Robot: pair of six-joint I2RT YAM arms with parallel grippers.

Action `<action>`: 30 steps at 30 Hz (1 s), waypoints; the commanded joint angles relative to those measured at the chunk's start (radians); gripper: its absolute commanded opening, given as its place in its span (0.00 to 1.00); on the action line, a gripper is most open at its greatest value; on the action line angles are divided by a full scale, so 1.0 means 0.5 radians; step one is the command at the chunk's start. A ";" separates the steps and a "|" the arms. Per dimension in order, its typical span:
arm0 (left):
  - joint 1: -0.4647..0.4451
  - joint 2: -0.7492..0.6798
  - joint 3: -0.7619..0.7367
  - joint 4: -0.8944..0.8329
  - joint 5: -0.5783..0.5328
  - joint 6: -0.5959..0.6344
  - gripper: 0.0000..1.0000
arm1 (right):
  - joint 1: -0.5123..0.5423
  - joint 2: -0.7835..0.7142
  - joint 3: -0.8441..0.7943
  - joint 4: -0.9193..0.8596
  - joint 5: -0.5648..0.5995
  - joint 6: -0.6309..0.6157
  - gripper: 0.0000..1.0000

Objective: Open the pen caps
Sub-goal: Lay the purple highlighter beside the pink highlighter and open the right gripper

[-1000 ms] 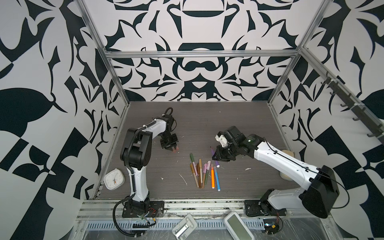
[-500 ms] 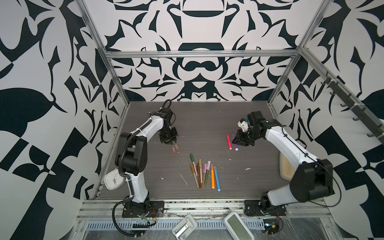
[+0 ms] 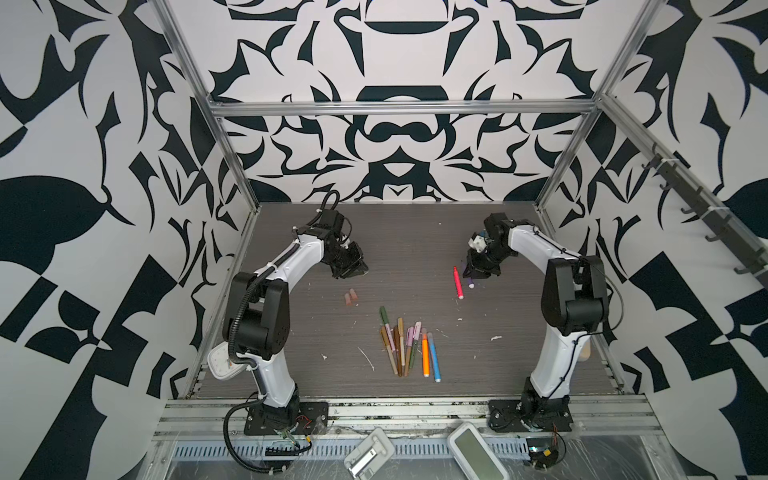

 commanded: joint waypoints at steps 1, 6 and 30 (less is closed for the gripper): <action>-0.004 -0.080 -0.041 0.084 0.063 -0.048 0.21 | -0.010 -0.004 0.067 -0.021 0.001 -0.013 0.00; -0.004 -0.098 -0.051 0.086 0.050 -0.022 0.21 | -0.012 0.029 0.059 -0.019 0.030 -0.002 0.00; 0.022 -0.918 -0.300 1.095 -0.122 -0.435 0.99 | -0.028 0.076 0.011 0.022 -0.032 0.057 0.32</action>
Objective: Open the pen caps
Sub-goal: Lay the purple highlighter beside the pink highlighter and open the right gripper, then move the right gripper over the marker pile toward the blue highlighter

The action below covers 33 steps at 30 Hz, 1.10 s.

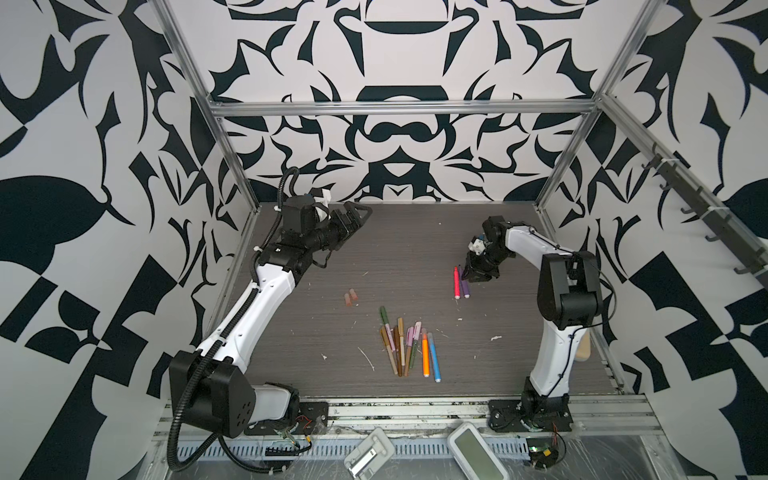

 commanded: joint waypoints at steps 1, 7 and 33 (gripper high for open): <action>0.008 -0.013 0.027 0.011 -0.057 -0.046 0.99 | -0.005 -0.007 0.006 -0.003 -0.044 0.016 0.34; 0.010 -0.016 0.019 -0.038 -0.055 -0.063 0.99 | -0.004 -0.002 -0.020 -0.001 -0.054 0.024 0.47; 0.048 -0.024 -0.092 -0.081 -0.086 -0.235 0.93 | -0.004 -0.054 -0.196 0.130 -0.191 0.138 0.48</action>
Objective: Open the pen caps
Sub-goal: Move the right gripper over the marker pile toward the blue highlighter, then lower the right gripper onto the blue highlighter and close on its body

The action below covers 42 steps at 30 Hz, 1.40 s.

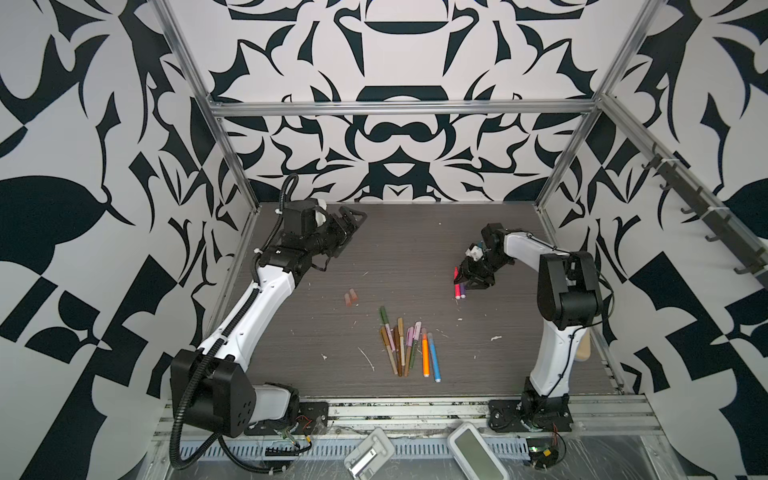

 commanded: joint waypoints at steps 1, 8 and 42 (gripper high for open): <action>0.012 -0.030 -0.015 -0.008 -0.035 -0.009 0.93 | -0.004 -0.073 -0.025 -0.010 0.052 0.018 0.48; 0.013 -0.054 -0.021 -0.031 -0.041 0.061 0.93 | 0.057 -0.434 -0.088 -0.150 0.390 -0.046 0.48; 0.132 0.143 -0.153 -0.250 -0.105 -0.032 0.93 | 2.124 -1.026 -1.089 0.161 1.027 1.408 0.44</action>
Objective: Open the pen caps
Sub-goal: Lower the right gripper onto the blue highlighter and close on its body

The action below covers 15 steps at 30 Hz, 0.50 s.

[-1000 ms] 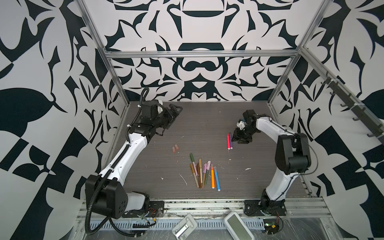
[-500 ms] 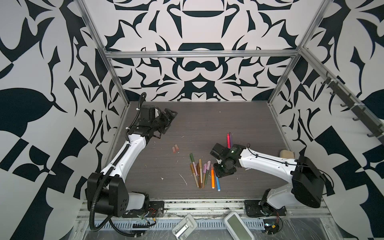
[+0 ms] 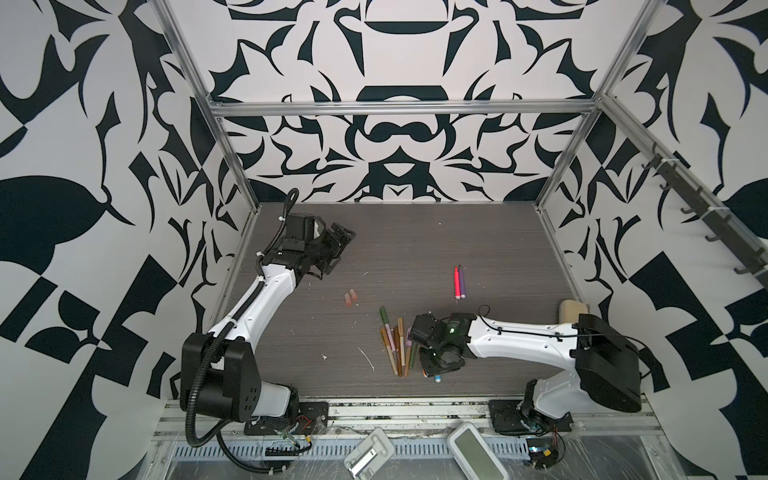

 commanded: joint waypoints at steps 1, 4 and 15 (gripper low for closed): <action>0.010 0.019 -0.001 -0.056 0.015 0.014 0.93 | 0.051 -0.012 -0.049 0.009 0.058 0.151 0.44; 0.010 0.027 -0.012 -0.056 0.018 0.011 0.93 | 0.066 -0.030 -0.100 0.029 0.061 0.199 0.43; 0.010 0.078 0.039 -0.044 0.047 0.003 0.93 | 0.071 0.018 -0.152 0.081 0.045 0.196 0.35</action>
